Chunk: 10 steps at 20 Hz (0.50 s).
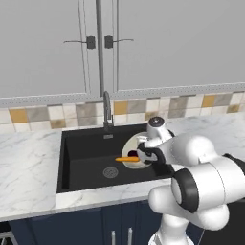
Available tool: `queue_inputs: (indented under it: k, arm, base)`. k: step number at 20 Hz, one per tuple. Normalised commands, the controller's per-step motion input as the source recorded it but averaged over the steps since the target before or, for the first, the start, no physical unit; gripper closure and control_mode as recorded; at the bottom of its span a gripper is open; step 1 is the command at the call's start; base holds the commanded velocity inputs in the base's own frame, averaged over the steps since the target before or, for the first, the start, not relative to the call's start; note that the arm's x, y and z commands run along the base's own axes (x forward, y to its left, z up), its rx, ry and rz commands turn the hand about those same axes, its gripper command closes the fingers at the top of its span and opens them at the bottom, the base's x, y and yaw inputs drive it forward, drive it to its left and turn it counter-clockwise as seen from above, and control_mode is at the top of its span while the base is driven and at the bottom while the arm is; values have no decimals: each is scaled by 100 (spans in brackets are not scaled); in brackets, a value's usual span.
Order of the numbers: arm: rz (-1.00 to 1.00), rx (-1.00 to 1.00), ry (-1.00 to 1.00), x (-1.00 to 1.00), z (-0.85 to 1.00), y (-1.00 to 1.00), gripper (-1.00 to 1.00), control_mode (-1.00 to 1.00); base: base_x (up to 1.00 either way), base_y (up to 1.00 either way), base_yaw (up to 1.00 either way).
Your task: Dump the carrot and eggplant from the bowl so the bowl can be washed. Place the bowl in the sink after clearing the leftovers.
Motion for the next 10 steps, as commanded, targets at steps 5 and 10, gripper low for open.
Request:
queue_inputs:
  k: [5,10]
  arm:
    - [0,-11,0,39,-8,0,100,-100]
    - [0,-5,0,8,-1,0,100,-100]
  base:
    - [0,0,0]
    - [0,0,0]
